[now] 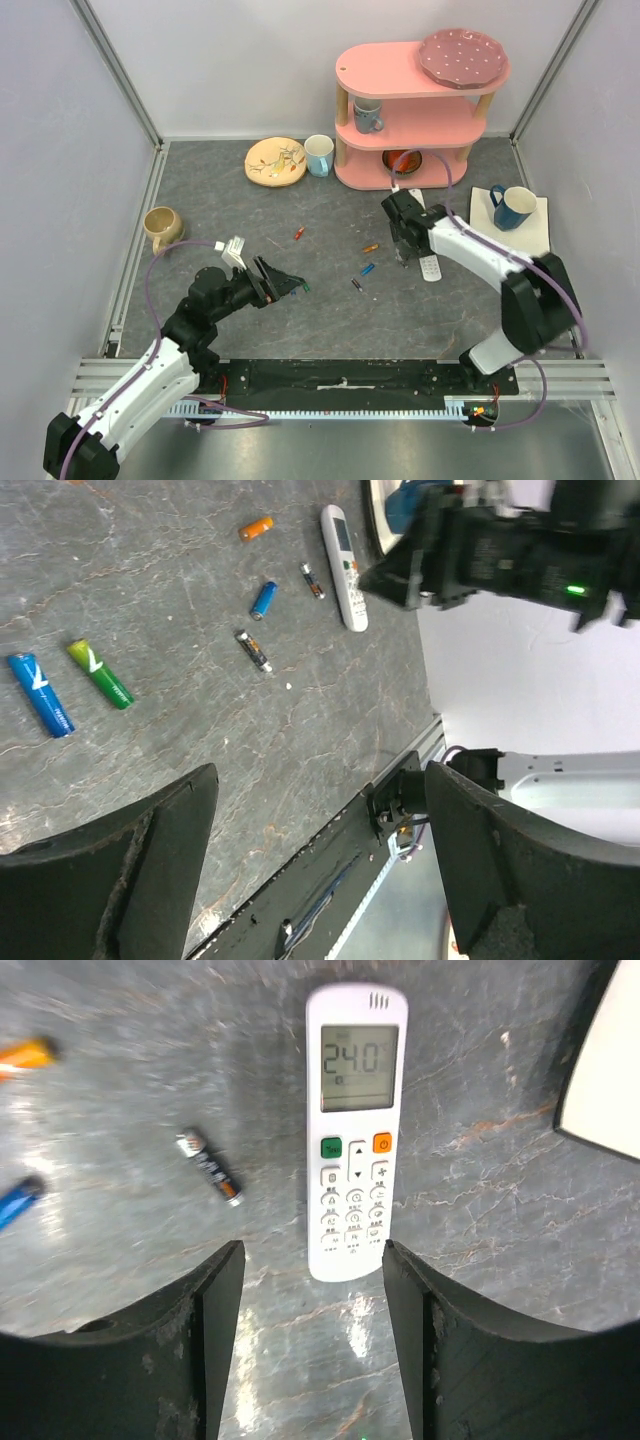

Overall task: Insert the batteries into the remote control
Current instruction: Turn over the remote control at the center of the board, then reset both arms

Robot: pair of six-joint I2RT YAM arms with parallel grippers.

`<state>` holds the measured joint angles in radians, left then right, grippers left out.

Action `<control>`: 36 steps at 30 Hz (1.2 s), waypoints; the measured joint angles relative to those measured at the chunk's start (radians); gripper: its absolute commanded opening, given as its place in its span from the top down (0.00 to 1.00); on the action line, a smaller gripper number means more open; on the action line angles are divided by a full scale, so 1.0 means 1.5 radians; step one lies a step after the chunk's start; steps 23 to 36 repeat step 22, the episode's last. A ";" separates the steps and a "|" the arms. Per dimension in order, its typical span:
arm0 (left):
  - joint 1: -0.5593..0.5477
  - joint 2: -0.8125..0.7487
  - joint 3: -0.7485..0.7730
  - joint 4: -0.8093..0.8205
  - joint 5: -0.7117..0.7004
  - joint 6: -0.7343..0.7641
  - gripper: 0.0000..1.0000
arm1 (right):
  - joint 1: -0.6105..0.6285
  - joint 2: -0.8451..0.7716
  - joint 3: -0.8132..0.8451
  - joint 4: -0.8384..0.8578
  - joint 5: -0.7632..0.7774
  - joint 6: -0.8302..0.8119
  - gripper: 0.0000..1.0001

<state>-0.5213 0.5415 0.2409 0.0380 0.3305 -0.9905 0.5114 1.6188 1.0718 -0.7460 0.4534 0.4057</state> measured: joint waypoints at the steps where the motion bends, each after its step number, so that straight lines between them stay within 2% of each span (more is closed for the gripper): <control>1: 0.000 0.001 0.000 -0.004 -0.003 0.004 0.08 | 0.003 -0.031 0.002 -0.002 -0.008 0.004 0.35; 3: 0.000 0.006 0.003 -0.017 -0.011 0.012 0.02 | 0.007 -0.106 0.002 0.003 -0.027 0.011 0.34; 6: 0.000 0.021 0.013 -0.050 -0.032 0.023 0.01 | 0.008 -0.253 -0.036 0.061 -0.075 0.022 0.23; 10: 0.000 0.051 0.030 -0.109 -0.084 0.028 0.01 | 0.009 -0.503 -0.224 0.197 -0.153 0.050 0.20; 13: 0.000 0.064 0.045 -0.155 -0.122 0.034 0.01 | 0.012 -0.593 -0.345 0.245 -0.194 0.076 0.19; 17: 0.000 0.088 0.092 -0.215 -0.177 0.053 0.01 | 0.058 -0.596 -0.423 0.263 -0.209 0.097 0.17; 22: 0.000 0.136 0.130 -0.236 -0.203 0.068 0.01 | 0.143 -0.543 -0.416 0.298 -0.185 0.101 0.15; 36: 0.000 0.136 0.130 -0.236 -0.203 0.068 0.01 | 0.143 -0.543 -0.416 0.298 -0.185 0.101 0.15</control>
